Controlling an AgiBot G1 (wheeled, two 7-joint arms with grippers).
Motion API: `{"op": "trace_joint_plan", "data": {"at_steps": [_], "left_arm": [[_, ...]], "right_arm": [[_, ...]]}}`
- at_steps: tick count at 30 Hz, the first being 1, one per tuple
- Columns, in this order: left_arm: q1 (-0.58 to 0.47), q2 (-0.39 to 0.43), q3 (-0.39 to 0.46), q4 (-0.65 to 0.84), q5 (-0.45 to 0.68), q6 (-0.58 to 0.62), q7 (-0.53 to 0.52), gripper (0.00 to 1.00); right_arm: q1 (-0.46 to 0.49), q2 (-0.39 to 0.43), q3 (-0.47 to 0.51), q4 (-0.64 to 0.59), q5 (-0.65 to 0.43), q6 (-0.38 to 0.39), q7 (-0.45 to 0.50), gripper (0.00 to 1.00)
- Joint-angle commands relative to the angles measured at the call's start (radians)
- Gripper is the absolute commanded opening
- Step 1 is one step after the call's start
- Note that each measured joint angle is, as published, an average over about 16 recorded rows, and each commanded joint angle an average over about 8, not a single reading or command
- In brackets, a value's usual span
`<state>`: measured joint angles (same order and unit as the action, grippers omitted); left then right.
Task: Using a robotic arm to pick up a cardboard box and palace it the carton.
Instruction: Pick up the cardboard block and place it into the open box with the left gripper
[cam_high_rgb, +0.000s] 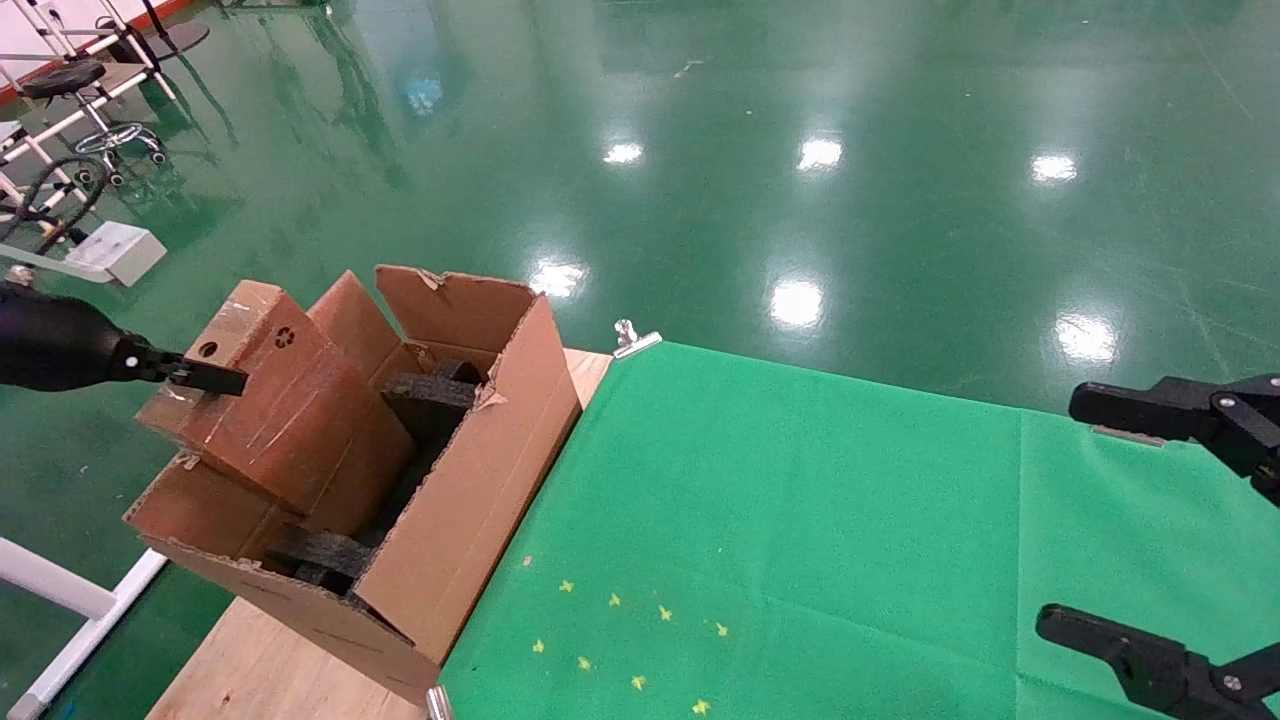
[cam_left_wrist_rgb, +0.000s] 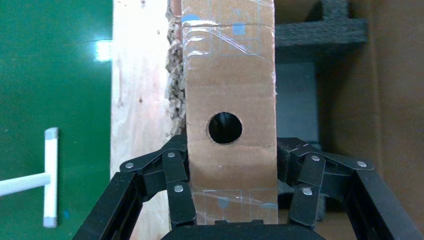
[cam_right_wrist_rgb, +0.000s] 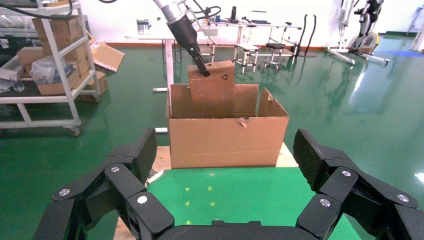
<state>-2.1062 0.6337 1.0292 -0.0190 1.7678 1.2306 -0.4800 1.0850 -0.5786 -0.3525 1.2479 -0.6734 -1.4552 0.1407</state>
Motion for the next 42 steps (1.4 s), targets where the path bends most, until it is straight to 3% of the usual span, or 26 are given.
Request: {"op": "trace_joint_plan", "data": {"at_steps": [1,8,42], "left_arm": [[0.019,0.004,-0.002,0.010,-0.003,-0.039,0.000,0.00],[0.078,0.021,-0.018,0.026,-0.025,-0.139,-0.009,0.00],[0.332,0.092,-0.086,0.044,-0.119,-0.278,-0.070,0.00]], "right_arm": [[0.000,0.000,0.000,0.000,0.000,0.000,0.000,1.00],[0.000,0.000,0.000,0.000,0.000,0.000,0.000,1.00],[0.000,0.000,0.000,0.000,0.000,0.000,0.000,1.00]]}}
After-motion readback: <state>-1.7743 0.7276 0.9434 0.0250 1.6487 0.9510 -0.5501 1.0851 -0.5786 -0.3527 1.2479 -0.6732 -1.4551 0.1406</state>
